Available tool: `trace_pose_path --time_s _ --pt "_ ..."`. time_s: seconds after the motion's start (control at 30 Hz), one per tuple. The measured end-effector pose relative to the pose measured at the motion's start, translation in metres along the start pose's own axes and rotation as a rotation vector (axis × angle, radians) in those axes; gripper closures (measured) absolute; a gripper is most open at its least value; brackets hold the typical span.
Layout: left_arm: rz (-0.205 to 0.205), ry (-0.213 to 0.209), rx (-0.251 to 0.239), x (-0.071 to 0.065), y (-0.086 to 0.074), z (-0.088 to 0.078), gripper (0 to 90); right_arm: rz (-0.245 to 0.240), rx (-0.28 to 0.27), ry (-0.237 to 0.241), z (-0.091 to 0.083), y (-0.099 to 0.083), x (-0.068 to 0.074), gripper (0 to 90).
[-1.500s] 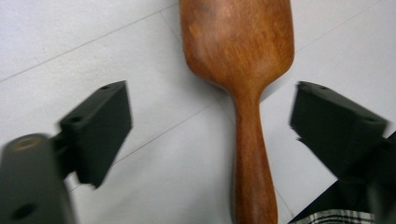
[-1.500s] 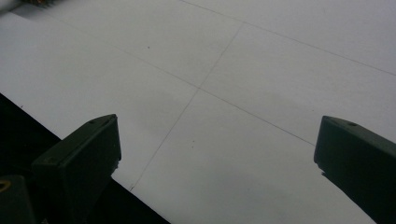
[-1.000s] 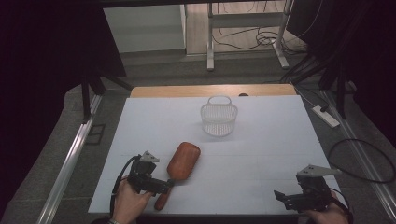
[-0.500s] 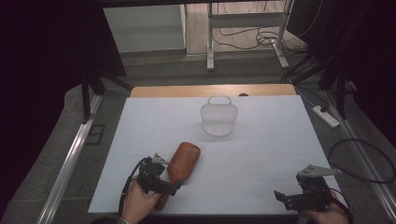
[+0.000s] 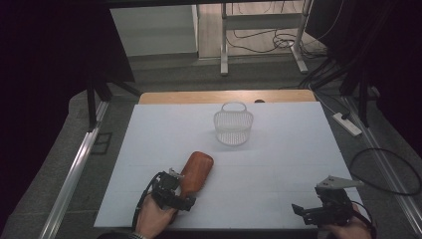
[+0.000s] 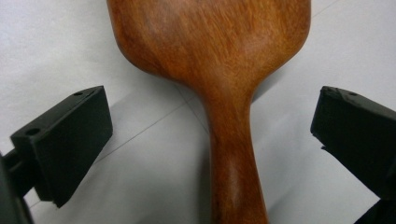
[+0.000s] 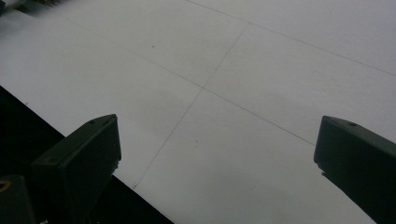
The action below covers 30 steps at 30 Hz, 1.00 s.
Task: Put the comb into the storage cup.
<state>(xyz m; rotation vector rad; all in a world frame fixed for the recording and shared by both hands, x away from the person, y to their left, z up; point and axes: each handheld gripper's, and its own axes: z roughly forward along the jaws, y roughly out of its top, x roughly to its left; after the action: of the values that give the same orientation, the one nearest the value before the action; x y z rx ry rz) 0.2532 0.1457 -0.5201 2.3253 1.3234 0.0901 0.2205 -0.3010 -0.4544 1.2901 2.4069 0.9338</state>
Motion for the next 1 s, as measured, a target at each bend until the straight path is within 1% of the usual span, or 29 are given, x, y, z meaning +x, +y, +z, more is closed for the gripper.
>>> trace_pose_path --time_s 0.03,0.07,0.2,0.23,0.27,0.3,0.37,0.4,0.47,0.5,0.57,0.6,0.67,0.73,0.8,0.97,1.0 --pt "-0.008 0.017 0.004 -0.0013 -0.0002 -0.0002 0.0 -0.001 0.000 0.000 0.0000 0.0000 0.0000 0.6" --pt "-0.007 0.025 0.005 -0.0021 -0.0003 -0.0002 0.0 0.000 0.000 0.001 -0.0001 0.0000 0.0001 0.6" --pt "-0.018 0.021 0.003 -0.0034 0.0003 -0.0006 0.0 0.000 0.000 0.002 -0.0001 0.0000 0.0002 0.6" --pt "-0.009 0.031 0.008 -0.0047 0.0005 -0.0005 3.2 -0.002 -0.001 0.003 0.0000 0.0001 0.0001 0.6" --pt "0.005 0.052 0.008 -0.0068 0.0003 -0.0011 5.8 -0.003 -0.001 0.003 0.0000 0.0001 0.0002 0.6" --pt "0.008 0.046 0.007 -0.0073 0.0000 -0.0014 12.0 -0.003 -0.001 0.003 -0.0001 0.0000 0.0002 0.6" --pt "0.006 0.043 0.007 -0.0075 0.0000 -0.0014 18.1 -0.003 -0.001 0.003 0.0000 0.0000 0.0002 0.6" --pt "0.011 0.055 0.017 -0.0090 0.0000 -0.0004 23.5 -0.003 0.000 0.003 0.0001 0.0001 0.0002 0.6" --pt "0.022 0.087 0.022 -0.0102 0.0000 -0.0005 31.4 -0.003 0.000 0.003 0.0001 0.0001 0.0003 0.6" --pt "0.027 0.090 0.020 -0.0104 0.0000 -0.0012 36.0 -0.004 0.000 0.002 0.0001 0.0001 0.0003 0.6" --pt "0.012 0.073 0.011 -0.0094 0.0000 -0.0022 42.8 -0.004 0.000 0.002 0.0002 0.0001 0.0003 0.6" --pt "0.012 0.068 0.012 -0.0089 0.0000 -0.0025 46.9 -0.004 0.001 0.002 0.0002 0.0002 0.0003 0.6" --pt "0.020 0.080 0.012 -0.0091 0.0001 -0.0028 52.1 -0.005 0.002 0.003 0.0003 0.0002 0.0003 0.6" --pt "0.019 0.064 0.010 -0.0087 0.0002 -0.0029 55.7 -0.006 0.002 0.002 0.0003 0.0002 0.0003 0.6" --pt "0.022 0.063 0.009 -0.0093 0.0004 -0.0028 58.7 -0.006 0.002 0.002 0.0004 0.0002 0.0004 0.6" --pt "0.020 0.066 0.009 -0.0091 0.0005 -0.0030 64.0 -0.007 0.003 0.002 0.0004 0.0002 0.0004 0.6" --pt "0.012 0.060 0.006 -0.0084 0.0003 -0.0031 64.0 -0.007 0.004 0.002 0.0004 0.0002 0.0005 0.6"
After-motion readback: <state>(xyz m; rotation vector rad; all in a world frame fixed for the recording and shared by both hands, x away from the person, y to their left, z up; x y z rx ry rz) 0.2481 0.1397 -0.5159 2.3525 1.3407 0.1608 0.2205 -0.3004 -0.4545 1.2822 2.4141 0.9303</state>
